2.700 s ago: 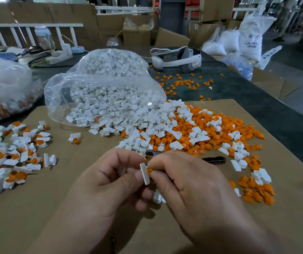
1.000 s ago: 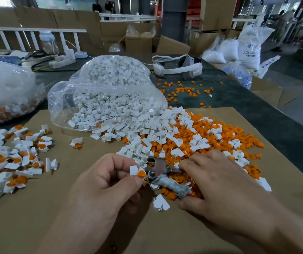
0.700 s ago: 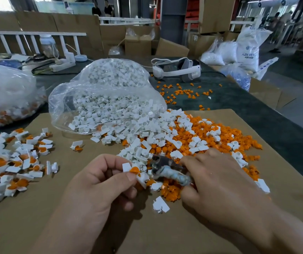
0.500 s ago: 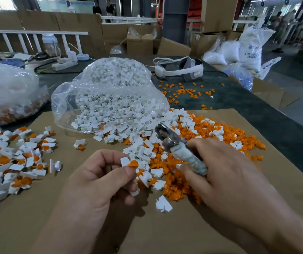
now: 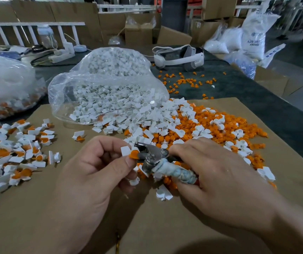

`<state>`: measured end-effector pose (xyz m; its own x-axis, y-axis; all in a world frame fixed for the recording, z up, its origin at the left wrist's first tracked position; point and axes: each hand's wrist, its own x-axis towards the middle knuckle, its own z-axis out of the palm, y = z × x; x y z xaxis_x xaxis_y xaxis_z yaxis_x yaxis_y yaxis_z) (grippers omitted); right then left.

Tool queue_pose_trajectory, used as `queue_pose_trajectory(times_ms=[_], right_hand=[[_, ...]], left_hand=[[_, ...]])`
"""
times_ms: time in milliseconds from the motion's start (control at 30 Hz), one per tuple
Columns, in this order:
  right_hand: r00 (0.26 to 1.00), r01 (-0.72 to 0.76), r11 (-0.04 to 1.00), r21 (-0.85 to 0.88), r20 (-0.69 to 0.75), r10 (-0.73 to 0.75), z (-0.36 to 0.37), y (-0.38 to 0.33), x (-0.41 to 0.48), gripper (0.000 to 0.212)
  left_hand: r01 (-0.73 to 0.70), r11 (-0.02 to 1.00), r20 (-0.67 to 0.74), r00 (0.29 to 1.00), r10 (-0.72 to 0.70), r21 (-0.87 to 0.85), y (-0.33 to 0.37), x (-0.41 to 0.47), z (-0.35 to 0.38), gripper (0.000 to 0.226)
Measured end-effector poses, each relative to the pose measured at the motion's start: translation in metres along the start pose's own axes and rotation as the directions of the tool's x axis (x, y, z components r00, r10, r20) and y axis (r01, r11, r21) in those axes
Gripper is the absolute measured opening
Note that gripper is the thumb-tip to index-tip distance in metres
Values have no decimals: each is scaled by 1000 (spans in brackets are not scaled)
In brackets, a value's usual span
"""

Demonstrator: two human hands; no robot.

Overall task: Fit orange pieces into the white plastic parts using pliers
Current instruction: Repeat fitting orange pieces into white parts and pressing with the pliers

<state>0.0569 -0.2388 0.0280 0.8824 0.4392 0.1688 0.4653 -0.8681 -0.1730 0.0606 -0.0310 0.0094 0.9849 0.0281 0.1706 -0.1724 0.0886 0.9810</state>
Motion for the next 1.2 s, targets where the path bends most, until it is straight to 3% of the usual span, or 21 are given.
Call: queue_pose_trajectory(times_ms=[67, 167, 400, 600, 767, 1033, 1100, 1200], right_hand=[[1000, -2, 1000, 5, 3, 2, 0, -1, -1, 38], [1000, -3, 1000, 5, 4, 3, -1, -2, -1, 36], [999, -16, 1000, 4, 28, 15, 1, -3, 1, 37], [998, -65, 997, -48, 1, 65, 1, -6, 1, 59], [999, -51, 997, -51, -7, 51, -1, -9, 1, 64], [998, -57, 995, -77, -21, 56, 0, -10, -1, 57], [998, -62, 994, -86, -21, 60, 1, -12, 0, 49], [996, -73, 993, -97, -50, 68, 3, -13, 0, 39]], left_hand=[[-30, 997, 20, 999, 29, 66, -2, 1, -2, 33], [-83, 991, 44, 996, 78, 102, -4, 1, -7, 18], [-104, 976, 70, 993, 92, 193, -3, 0, -10, 26], [-100, 980, 75, 993, 88, 174, -5, 0, -8, 12], [-101, 987, 64, 994, 93, 125, -2, -1, -6, 9], [-68, 993, 60, 996, 62, 96, 0, -2, -5, 16], [-58, 996, 49, 997, 55, 68, 2, -3, -5, 7], [-80, 994, 51, 996, 76, 76, 6, -4, -5, 15]])
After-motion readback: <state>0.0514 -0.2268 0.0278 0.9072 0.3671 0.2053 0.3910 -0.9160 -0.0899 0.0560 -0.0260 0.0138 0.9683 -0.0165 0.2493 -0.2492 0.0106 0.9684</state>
